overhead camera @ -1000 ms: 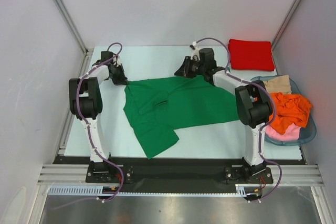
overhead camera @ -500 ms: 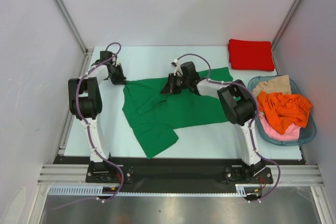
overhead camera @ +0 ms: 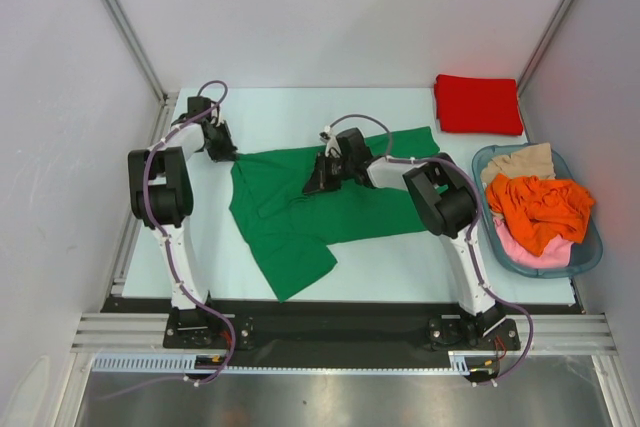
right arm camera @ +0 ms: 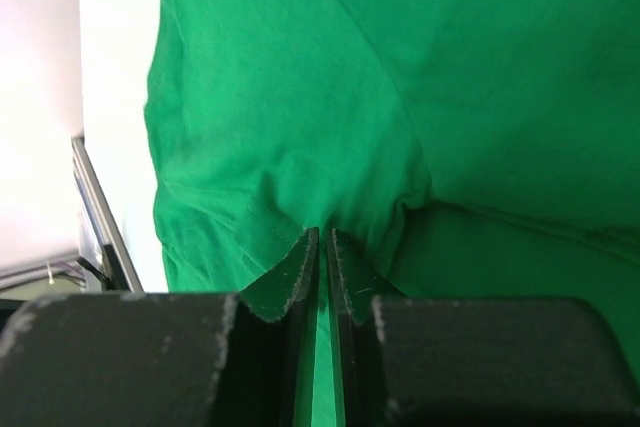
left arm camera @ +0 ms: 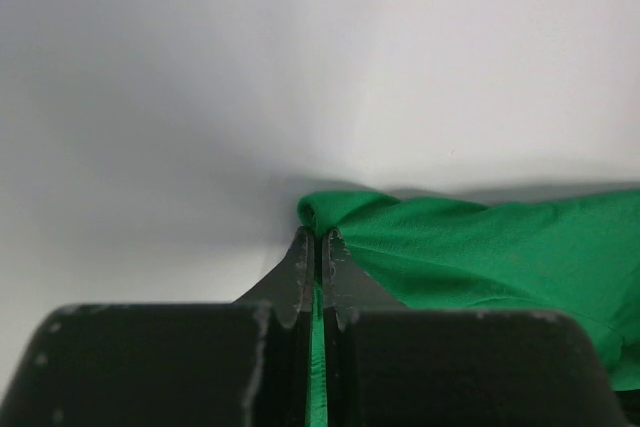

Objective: Fold and stack the t-shirts
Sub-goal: Fold the tshirt

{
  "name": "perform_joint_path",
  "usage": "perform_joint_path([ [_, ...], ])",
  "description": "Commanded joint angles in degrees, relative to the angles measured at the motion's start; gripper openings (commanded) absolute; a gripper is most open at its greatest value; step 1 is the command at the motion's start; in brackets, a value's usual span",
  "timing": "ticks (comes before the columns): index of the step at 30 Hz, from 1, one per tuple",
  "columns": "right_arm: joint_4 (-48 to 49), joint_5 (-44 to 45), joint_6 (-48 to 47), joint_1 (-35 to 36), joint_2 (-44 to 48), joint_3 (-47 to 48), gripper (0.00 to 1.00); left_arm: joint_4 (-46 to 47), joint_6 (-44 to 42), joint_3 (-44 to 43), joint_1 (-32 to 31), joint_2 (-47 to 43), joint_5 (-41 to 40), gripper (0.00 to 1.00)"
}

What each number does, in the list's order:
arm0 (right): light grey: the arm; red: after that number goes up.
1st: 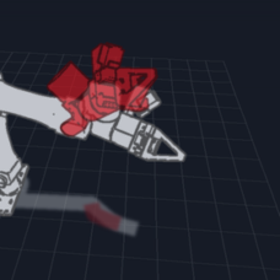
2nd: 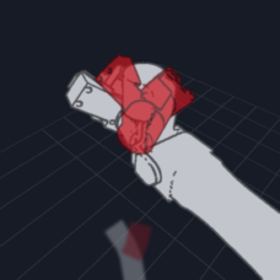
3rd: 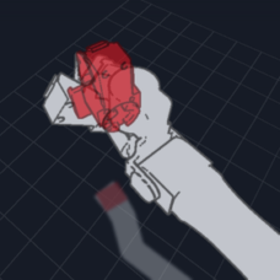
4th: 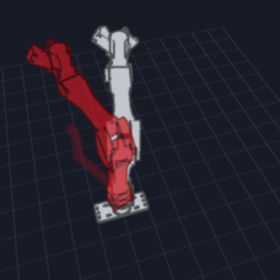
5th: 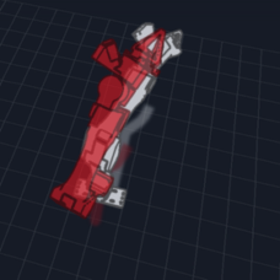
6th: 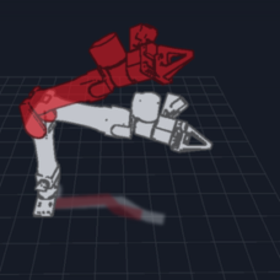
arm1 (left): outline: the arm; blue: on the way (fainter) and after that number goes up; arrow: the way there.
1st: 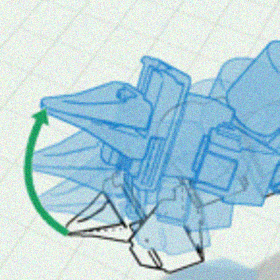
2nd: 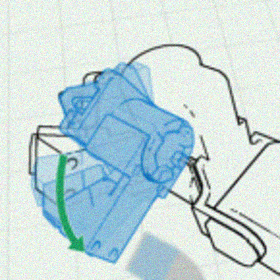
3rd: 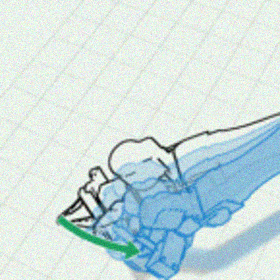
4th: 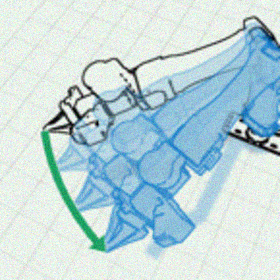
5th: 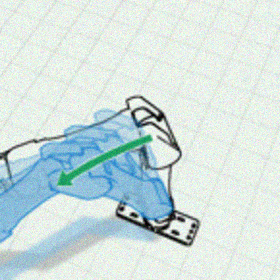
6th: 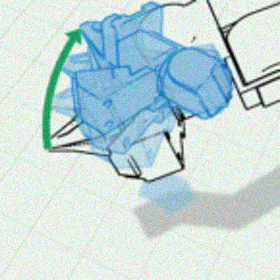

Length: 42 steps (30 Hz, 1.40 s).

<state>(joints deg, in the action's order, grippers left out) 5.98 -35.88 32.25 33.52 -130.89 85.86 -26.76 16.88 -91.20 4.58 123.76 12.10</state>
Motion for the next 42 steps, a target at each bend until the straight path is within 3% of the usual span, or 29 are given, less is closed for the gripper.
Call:
perform_joint_path([
  [1, -1.06, -0.6, -1.66, 0.85, 2.74, -2.88, 0.12, 0.13, -1.15, -2.23, 1.57, -2.91, -2.87, 0.0],
  [7, 0.7, 0.54, -2.28, 1.02, 7.66, -10.45, 0.12, 0.13, -1.24, -3.46, 3.24, -2.13, -2.87, 0.0],
  [11, -0.17, 2.21, -3.95, -0.2, 9.51, -9.84, 0.13, -0.65, -2.55, -6.09, 4.47, -0.37, -1.99, 0.0],
  [16, -1.93, 2.3, -5.35, -6.69, 9.51, -6.77, 0.16, -2.32, -4.23, -11.1, 5.0, 3.05, 1.08, 0.0],
  [20, -2.98, 3.62, -6.84, -14.17, 8.9, -3.52, 0.2, -2.42, -4.32, -11.72, 4.91, 4.11, 0.83, 0.01],
  [24, -11.93, 10.36, -12.64, -20.32, 4.88, 7.96, 0.25, -2.59, -4.05, -12.77, 5.35, 5.26, -0.5, 0.01],
  [32, -20.3, 20.85, -18.98, -26.04, -4.45, 24.86, 0.19, -3.65, -3.18, -17.43, 5.88, 8.25, 0.21, 0.01],
  [34, -21.62, 20.41, -18.63, -27.19, -5.51, 26.54, 0.17, -3.47, -2.74, -17.7, 6.23, 8.51, 0.47, 0.0],
  [39, -22.33, 21.82, -19.5, -29.12, -3.32, 23.74, 0.37, -2.68, -2.12, -18.14, 6.67, 9.04, 0.82, 0.01],
  [42, -22.32, 19.28, -19.33, -30.0, -4.46, 25.13, 0.32, -2.77, -1.51, -18.93, 7.11, 9.91, 1.87, 0.01],
])
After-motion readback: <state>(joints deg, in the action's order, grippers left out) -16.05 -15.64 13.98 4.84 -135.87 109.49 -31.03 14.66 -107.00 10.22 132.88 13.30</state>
